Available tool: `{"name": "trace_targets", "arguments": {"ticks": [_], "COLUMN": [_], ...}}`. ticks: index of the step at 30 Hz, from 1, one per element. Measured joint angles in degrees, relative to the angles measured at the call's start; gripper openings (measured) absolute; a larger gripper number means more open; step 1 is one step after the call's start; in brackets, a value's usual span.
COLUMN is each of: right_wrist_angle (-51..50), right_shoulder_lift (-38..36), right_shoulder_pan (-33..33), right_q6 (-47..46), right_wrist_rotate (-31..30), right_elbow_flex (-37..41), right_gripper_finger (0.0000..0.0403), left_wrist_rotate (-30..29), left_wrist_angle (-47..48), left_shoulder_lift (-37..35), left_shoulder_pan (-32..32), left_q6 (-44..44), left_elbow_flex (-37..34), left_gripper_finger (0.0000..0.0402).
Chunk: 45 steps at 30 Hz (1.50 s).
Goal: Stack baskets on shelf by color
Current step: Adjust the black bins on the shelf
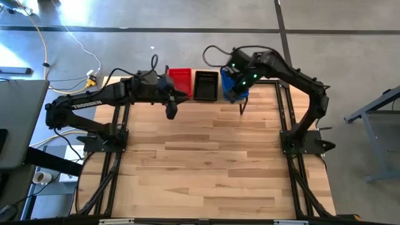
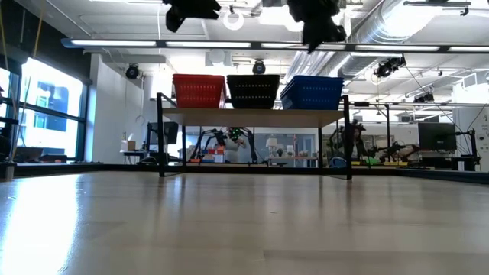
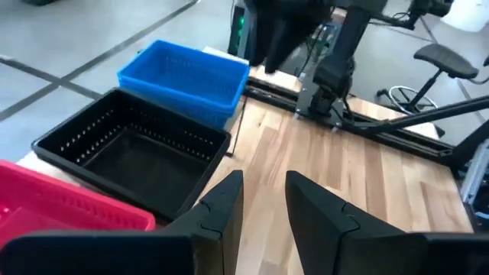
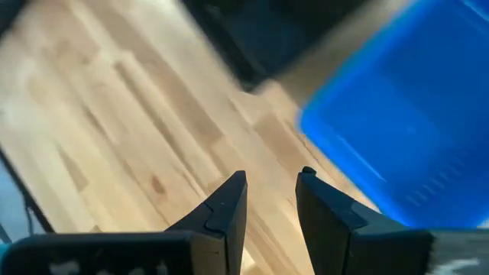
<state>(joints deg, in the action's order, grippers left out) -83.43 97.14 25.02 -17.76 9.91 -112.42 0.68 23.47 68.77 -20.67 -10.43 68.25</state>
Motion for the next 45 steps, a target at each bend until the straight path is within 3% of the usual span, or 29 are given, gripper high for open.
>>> {"name": "trace_targets", "arguments": {"ticks": [8,18,23,29,37,45], "right_wrist_angle": [12.5,24.4,30.2,33.1,35.1,34.9], "right_shoulder_lift": [0.0,0.4,0.4,0.4,0.4,0.4], "right_shoulder_pan": [-8.2,-13.1,-13.5,-13.4,-13.3,-11.9], "right_q6": [-1.0,-3.0,-3.2,-5.2,-8.3,-12.4], "right_wrist_rotate": [-0.5,-5.0,-5.9,-12.0,-19.7,-22.0], "right_elbow_flex": [1.4,12.2,17.7,21.7,23.1,23.1], "right_gripper_finger": [0.01,0.01,0.01,0.01,0.01,0.01], "left_wrist_rotate": [-0.4,-6.8,-7.3,-7.4,-7.4,-7.3], "left_wrist_angle": [2.3,6.2,6.3,6.1,6.3,6.9], "left_shoulder_lift": [-4.7,-5.5,-5.8,-6.9,-7.9,-7.9], "left_shoulder_pan": [1.2,7.6,8.9,9.8,11.0,11.4], "left_q6": [0.6,0.7,0.8,-0.4,-1.4,-1.4], "left_elbow_flex": [0.0,0.0,0.0,0.0,0.0,0.0], "left_gripper_finger": [0.009,0.009,0.009,0.009,0.009,0.009]}}
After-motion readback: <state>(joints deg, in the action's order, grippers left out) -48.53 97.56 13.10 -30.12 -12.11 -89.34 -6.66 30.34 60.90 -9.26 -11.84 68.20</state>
